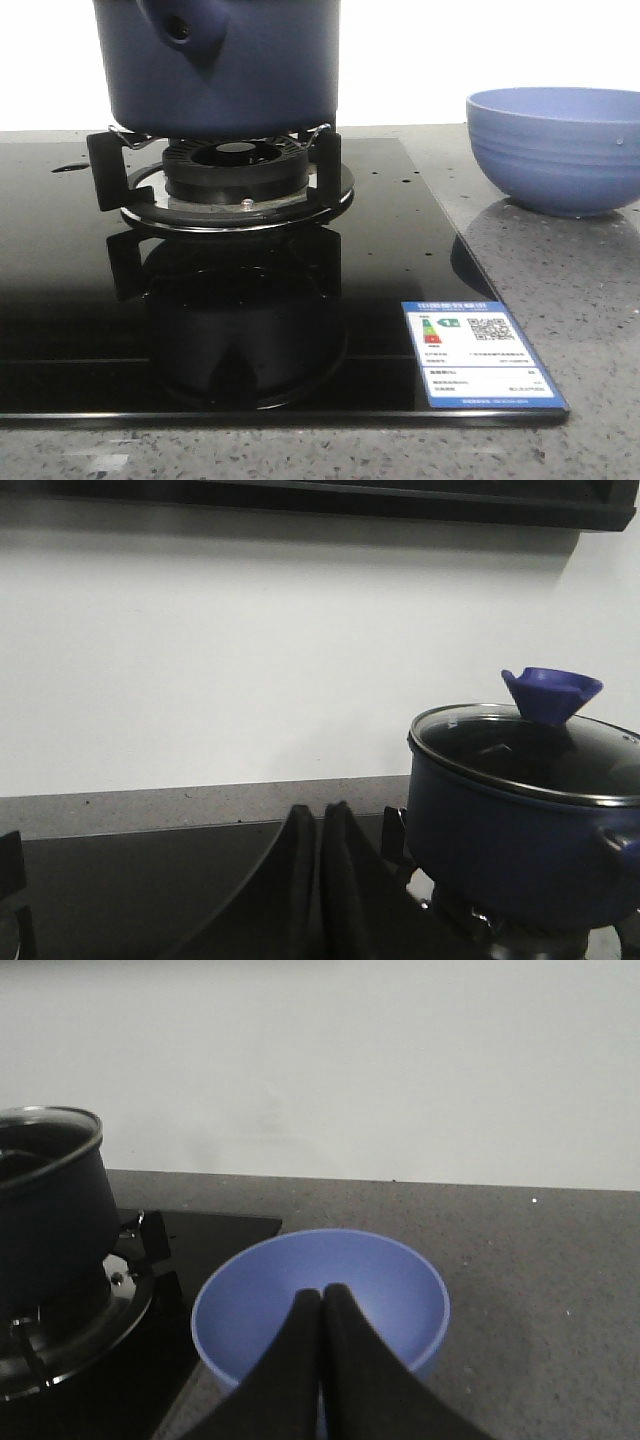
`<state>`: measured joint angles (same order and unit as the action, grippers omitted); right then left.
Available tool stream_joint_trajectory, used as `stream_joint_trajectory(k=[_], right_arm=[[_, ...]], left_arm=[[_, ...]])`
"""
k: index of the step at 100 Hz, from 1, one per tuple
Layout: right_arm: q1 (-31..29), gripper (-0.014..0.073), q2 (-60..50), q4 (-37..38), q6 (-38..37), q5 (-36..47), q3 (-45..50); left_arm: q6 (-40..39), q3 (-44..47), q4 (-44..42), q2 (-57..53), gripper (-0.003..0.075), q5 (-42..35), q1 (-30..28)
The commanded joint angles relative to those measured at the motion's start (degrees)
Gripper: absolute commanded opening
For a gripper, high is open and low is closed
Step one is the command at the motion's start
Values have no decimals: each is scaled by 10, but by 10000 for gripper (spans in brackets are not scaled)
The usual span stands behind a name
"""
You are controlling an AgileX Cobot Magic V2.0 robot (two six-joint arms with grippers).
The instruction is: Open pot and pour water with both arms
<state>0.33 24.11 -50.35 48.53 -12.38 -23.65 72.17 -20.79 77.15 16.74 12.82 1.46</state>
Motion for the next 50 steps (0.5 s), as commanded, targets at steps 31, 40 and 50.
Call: stream_joint_trajectory(k=[31, 40, 50], right_arm=[[1, -62, -83, -17, 8, 35, 84], [1, -62, -83, -17, 8, 35, 84], [1, -62, -83, -17, 8, 35, 84]], left_arm=[[1, 55, 51, -90, -20, -16, 4], [1, 55, 51, -90, -20, -16, 4], [1, 55, 51, -90, -20, -16, 4]])
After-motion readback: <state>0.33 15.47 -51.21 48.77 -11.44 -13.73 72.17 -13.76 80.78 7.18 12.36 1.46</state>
